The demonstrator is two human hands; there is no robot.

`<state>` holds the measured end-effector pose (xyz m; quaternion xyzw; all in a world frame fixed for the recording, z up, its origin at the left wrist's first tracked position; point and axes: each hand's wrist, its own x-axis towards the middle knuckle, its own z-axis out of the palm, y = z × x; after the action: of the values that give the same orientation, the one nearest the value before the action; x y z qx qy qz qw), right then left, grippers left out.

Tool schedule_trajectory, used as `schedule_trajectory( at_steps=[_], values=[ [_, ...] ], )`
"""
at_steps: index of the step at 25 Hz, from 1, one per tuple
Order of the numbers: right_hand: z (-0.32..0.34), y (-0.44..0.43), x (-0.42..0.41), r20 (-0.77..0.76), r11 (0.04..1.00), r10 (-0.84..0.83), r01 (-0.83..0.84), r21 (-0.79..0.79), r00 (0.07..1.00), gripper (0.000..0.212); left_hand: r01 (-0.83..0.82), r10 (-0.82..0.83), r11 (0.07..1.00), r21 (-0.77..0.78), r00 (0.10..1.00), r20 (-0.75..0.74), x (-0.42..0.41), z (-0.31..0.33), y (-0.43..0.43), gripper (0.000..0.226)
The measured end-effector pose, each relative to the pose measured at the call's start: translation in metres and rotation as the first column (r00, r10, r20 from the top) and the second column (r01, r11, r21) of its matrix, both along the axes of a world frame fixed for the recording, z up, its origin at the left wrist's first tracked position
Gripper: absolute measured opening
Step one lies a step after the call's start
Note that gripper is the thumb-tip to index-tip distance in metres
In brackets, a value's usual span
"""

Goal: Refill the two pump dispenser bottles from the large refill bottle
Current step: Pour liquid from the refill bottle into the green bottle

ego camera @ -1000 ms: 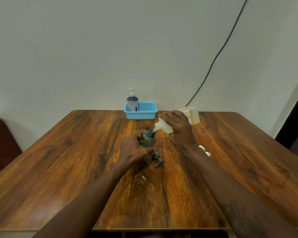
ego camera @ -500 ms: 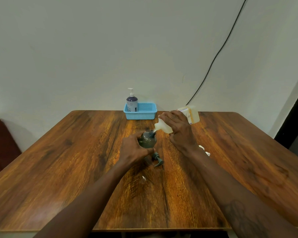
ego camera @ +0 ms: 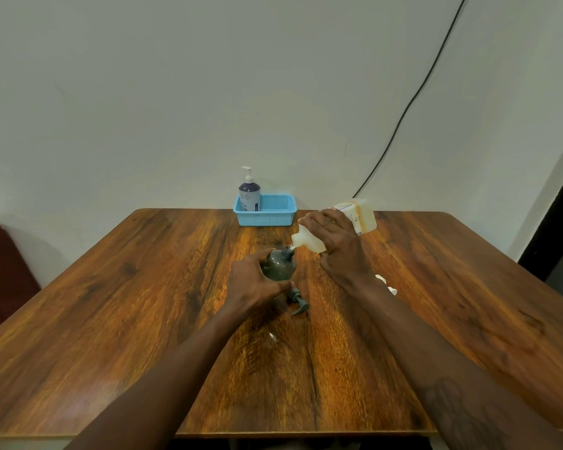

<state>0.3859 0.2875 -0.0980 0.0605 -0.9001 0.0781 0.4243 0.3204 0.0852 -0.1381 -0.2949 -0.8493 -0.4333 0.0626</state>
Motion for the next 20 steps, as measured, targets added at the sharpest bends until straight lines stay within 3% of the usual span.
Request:
schedule_trajectory(
  at_steps=[20],
  values=[
    [0.0003,-0.001,0.0011,-0.036,0.999,0.016,-0.014,0.042,0.999,0.077,0.001,-0.001,1.0,0.002,1.0,0.017,0.003,0.0004,-0.0013,0.082]
  ],
)
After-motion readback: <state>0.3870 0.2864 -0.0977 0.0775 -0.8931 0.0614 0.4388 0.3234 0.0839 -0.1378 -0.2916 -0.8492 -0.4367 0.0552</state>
